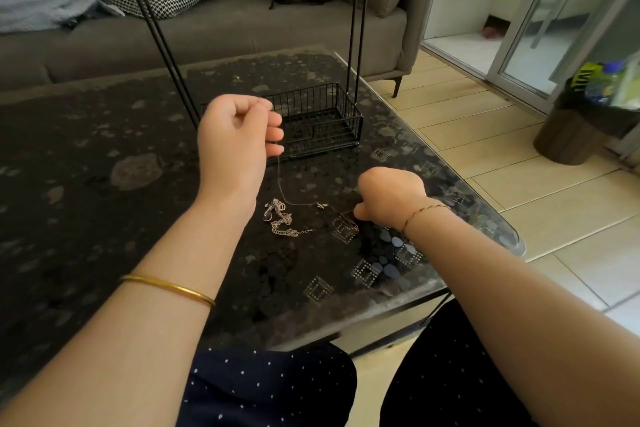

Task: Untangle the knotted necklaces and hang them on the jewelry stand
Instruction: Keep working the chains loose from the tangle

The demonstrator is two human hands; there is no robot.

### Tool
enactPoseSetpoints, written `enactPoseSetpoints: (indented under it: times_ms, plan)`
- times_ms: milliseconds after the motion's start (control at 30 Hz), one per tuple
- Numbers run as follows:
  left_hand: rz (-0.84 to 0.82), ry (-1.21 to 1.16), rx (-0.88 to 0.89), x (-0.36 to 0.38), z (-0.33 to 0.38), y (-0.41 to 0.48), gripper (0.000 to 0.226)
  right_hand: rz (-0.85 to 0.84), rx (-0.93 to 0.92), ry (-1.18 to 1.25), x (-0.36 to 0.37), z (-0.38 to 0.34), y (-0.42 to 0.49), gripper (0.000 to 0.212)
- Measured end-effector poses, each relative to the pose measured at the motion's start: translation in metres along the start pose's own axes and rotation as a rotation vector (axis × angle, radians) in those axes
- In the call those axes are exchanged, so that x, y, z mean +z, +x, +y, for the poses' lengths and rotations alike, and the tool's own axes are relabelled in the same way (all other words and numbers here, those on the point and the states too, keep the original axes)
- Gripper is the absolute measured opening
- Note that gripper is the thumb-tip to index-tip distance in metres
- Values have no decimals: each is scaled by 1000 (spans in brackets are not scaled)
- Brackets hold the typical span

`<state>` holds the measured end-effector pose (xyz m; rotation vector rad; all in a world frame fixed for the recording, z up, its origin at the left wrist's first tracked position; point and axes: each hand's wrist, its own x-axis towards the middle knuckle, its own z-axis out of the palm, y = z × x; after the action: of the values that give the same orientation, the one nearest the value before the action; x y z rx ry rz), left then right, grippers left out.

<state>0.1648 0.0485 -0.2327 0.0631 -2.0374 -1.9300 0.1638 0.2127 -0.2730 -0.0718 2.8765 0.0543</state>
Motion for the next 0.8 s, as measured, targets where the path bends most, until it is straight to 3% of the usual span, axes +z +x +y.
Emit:
enactPoseSetpoints:
  times_ms: [133,267,400,800]
  plan:
    - [-85,151,-114,1,-5,-1,13,46,9,338,-7,9,-1,39]
    - [-252,267,-188,5,-6,-5,31,83,-20,832,-23,13,-9,27]
    - [-442,368,-213,8,-6,-12,35,70,-119,1177,-34,6,-16,22]
    - [-584,200,-287,5,-2,-14,11,72,-243,1296,-45,-5,-15,23]
